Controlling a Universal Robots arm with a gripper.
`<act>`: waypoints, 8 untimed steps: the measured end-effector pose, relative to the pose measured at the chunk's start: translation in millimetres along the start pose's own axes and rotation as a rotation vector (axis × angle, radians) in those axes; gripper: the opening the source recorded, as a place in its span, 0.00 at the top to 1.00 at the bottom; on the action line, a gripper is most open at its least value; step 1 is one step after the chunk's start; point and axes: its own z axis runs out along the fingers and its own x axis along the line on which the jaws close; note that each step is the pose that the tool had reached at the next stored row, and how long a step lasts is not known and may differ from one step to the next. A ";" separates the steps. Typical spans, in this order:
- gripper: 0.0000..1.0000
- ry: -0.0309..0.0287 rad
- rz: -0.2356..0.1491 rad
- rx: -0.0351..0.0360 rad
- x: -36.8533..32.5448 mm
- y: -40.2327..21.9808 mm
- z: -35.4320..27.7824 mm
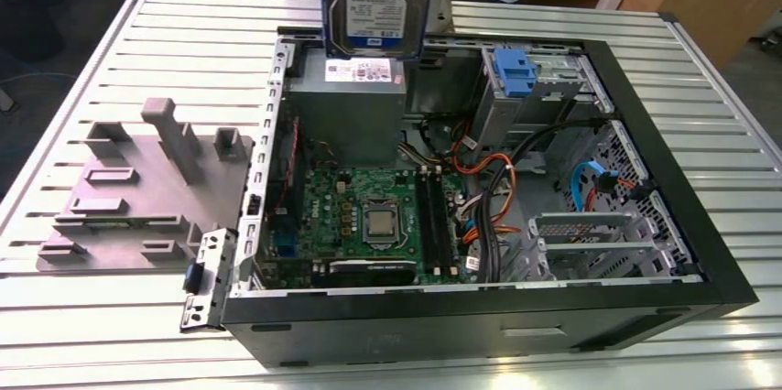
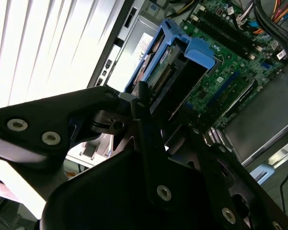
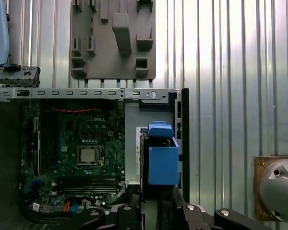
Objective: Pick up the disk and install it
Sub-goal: 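Pick up the disk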
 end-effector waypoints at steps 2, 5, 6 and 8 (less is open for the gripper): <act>0.65 0.0000 0.000 0.0000 0.0 -3.9 -0.1; 0.65 0.0000 0.000 -0.0001 -0.1 -10.5 -0.2; 0.65 -0.0001 0.000 -0.0002 -0.1 -13.1 -0.2; 0.65 0.0000 0.000 -0.0004 -0.2 -18.0 -0.3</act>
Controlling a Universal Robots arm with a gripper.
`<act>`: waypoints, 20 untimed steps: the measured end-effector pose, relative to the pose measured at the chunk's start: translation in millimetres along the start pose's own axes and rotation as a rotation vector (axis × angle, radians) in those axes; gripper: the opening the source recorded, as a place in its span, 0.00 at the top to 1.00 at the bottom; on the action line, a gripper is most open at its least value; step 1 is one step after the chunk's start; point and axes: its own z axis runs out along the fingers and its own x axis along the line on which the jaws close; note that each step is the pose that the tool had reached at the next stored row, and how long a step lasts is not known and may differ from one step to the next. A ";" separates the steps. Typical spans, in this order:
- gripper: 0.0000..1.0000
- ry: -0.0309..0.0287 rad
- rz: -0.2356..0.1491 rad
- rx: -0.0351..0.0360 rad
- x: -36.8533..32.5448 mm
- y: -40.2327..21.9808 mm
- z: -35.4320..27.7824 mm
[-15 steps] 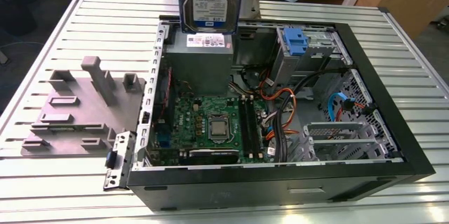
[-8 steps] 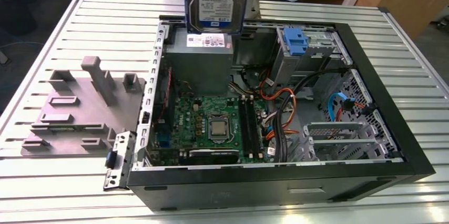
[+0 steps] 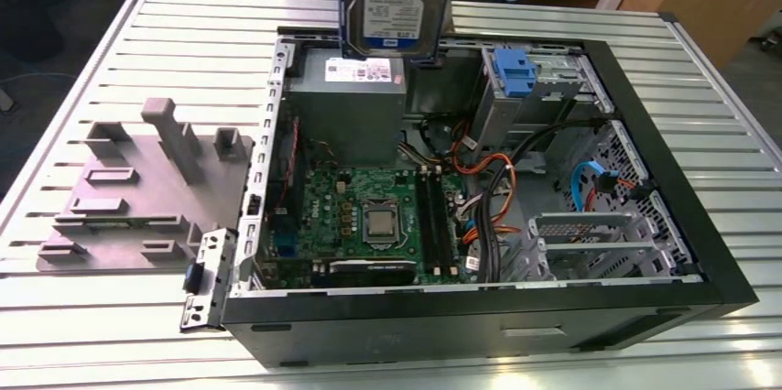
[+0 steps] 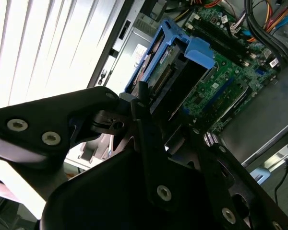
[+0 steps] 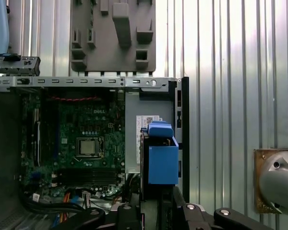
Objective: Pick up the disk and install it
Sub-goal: 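Pick up the disk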
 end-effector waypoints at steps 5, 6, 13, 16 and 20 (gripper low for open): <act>0.65 0.0000 0.000 -0.0001 -0.1 -11.0 -0.2; 0.65 0.0000 0.000 -0.0002 -0.2 -13.1 -0.3; 0.65 0.0000 0.000 -0.0002 -0.5 -40.4 -0.8; 0.65 0.0000 0.000 -0.0001 -0.5 -43.9 -0.8; 0.65 0.0000 0.000 -0.0001 -0.6 -46.0 -0.9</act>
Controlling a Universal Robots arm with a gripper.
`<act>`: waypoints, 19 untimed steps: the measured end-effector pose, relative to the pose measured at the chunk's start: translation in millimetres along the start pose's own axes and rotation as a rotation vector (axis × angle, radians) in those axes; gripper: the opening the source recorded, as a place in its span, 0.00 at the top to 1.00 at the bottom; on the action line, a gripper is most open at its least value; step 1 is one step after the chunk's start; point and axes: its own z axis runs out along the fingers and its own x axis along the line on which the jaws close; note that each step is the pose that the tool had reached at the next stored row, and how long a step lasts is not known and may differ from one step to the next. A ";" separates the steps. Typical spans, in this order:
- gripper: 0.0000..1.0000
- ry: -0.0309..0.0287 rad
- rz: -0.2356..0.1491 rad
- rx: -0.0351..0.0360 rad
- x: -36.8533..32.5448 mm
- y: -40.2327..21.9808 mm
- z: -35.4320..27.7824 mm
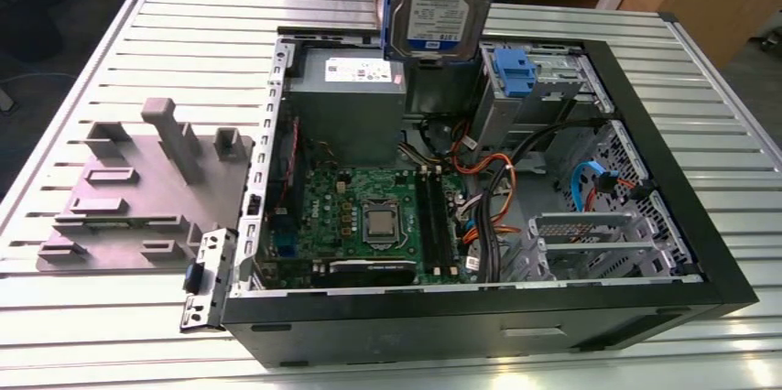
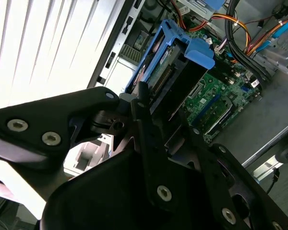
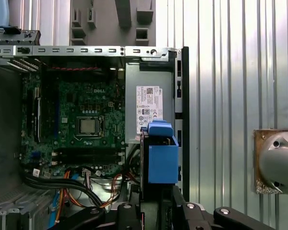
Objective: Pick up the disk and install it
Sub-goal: 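Pick up the disk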
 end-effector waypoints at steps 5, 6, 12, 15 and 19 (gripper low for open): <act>0.65 -0.0001 0.000 0.0001 0.0 -0.1 0.0; 0.65 0.0000 0.000 0.0000 0.0 -0.1 0.0; 0.65 0.0000 0.000 0.0000 3.0 -0.1 -0.1; 0.65 0.0000 0.000 0.0000 6.5 -0.2 -0.2; 0.65 -0.0001 0.000 0.0001 12.6 -0.3 -0.4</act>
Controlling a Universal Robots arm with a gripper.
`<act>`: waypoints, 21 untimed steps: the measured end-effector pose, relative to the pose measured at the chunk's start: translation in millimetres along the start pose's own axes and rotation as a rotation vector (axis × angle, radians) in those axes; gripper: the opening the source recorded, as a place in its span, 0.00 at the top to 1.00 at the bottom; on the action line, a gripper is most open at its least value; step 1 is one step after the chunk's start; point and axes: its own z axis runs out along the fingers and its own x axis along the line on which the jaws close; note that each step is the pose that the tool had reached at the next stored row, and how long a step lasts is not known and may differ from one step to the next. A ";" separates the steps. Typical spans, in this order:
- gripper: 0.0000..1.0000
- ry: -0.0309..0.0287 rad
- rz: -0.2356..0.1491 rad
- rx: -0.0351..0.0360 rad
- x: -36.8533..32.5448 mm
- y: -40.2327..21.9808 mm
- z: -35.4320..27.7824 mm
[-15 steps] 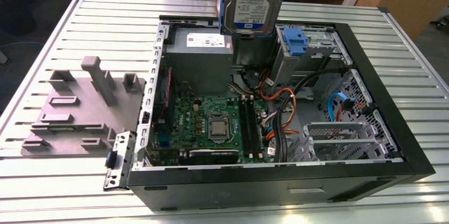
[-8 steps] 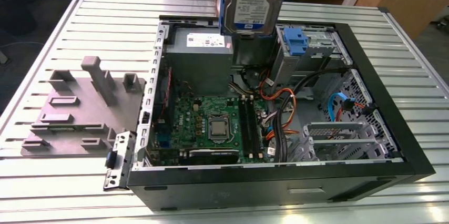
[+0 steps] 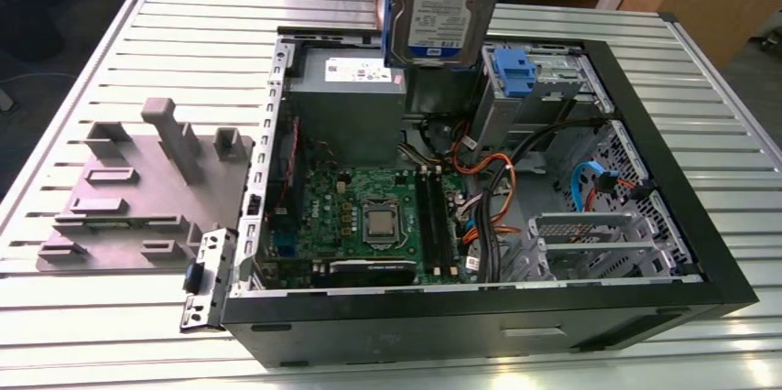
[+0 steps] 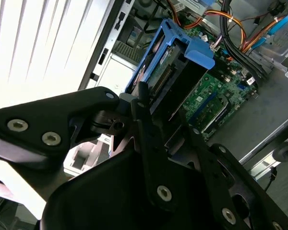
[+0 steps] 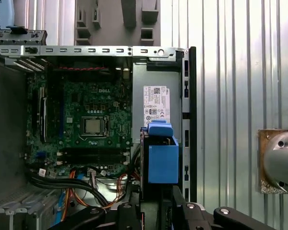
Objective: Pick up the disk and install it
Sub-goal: 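Pick up the disk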
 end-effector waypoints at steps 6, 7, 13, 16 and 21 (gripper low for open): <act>0.65 0.0002 0.000 -0.0001 10.2 -0.1 -0.4; 0.65 0.0001 0.000 0.0000 12.1 -0.1 -0.5; 0.65 0.0002 0.000 -0.0001 24.1 -0.3 -0.9; 0.65 0.0001 0.000 0.0000 30.1 -0.3 -1.1; 0.65 0.0001 0.000 -0.0001 40.4 -0.5 -1.5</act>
